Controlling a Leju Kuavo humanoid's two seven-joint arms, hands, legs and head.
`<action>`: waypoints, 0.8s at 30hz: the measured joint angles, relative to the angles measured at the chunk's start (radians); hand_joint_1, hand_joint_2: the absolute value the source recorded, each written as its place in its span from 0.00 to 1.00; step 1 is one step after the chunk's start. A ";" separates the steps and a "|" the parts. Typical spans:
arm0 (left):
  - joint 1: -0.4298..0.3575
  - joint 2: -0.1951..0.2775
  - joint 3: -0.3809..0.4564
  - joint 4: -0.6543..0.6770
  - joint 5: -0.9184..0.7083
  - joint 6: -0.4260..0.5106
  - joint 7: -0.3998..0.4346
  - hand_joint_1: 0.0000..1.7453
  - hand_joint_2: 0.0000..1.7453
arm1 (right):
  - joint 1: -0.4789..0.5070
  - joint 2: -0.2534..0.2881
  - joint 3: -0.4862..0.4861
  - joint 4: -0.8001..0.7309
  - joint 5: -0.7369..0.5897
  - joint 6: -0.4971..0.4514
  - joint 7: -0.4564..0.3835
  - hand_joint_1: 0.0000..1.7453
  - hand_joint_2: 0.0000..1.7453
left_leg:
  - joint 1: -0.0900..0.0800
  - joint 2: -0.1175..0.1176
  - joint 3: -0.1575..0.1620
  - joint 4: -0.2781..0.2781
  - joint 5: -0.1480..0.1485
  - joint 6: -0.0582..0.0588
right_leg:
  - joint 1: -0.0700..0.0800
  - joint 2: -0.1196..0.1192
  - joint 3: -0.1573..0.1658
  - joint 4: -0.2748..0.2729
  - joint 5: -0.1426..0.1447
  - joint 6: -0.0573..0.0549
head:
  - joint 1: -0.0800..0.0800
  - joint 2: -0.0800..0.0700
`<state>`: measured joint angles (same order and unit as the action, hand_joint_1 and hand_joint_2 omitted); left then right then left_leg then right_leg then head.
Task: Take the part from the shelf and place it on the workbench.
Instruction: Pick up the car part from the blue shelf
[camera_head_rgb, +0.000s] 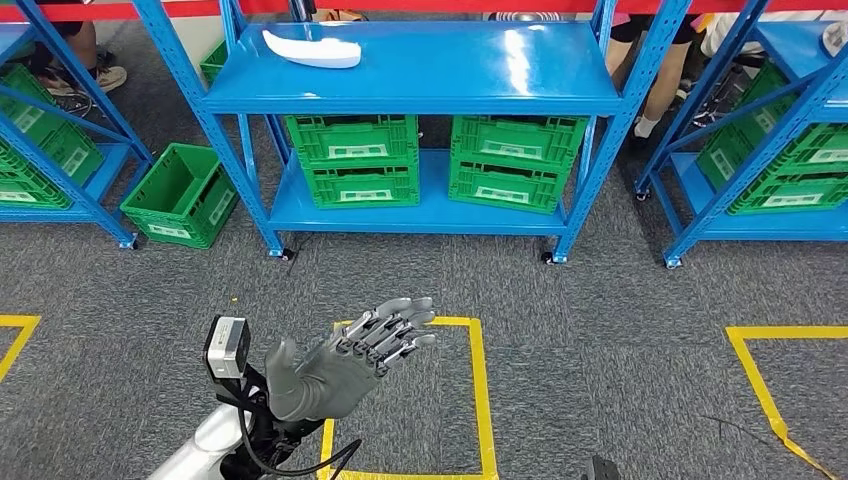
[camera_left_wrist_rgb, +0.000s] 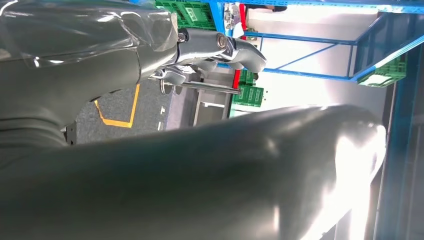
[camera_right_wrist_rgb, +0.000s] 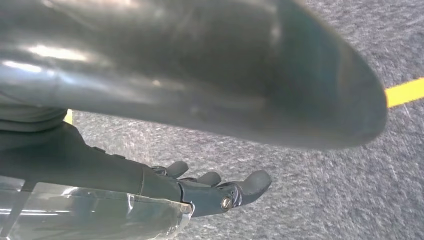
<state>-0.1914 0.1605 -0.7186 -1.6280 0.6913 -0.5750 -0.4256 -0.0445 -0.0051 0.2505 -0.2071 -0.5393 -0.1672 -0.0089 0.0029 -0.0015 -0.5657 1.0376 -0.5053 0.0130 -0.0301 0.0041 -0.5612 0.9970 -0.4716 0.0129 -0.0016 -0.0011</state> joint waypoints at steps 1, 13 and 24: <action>-0.001 0.001 0.000 -0.003 0.000 0.000 -0.002 0.00 0.00 | -0.002 0.001 0.001 0.000 0.001 0.000 0.000 0.00 0.00 | 0.003 0.000 -0.026 0.049 -0.018 -0.006 | -0.003 0.001 0.008 -0.001 -0.005 -0.006 | -0.001 0.000; -0.002 0.013 -0.009 -0.016 -0.014 0.004 -0.025 0.00 0.00 | -0.016 0.010 0.004 -0.001 0.019 0.003 0.007 0.00 0.00 | -0.025 0.001 -0.071 -0.037 0.110 0.061 | 0.001 0.012 0.129 -0.029 -0.086 0.023 | -0.004 0.000; 0.013 0.019 -0.011 -0.024 -0.033 0.014 -0.035 0.00 0.00 | 0.008 -0.004 0.008 0.002 0.028 0.022 -0.006 0.00 0.00 | 0.015 -0.012 0.163 -0.110 -0.035 0.021 | -0.019 -0.016 -0.137 0.083 -0.057 0.091 | 0.005 0.000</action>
<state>-0.1784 0.1790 -0.7299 -1.6517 0.6588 -0.5612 -0.4602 -0.0368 -0.0092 0.2585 -0.2047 -0.5114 -0.1451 -0.0152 0.0180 -0.0139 -0.4031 0.9276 -0.5402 0.0343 -0.0486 -0.0120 -0.6982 1.0798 -0.5289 0.1043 0.0036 -0.0012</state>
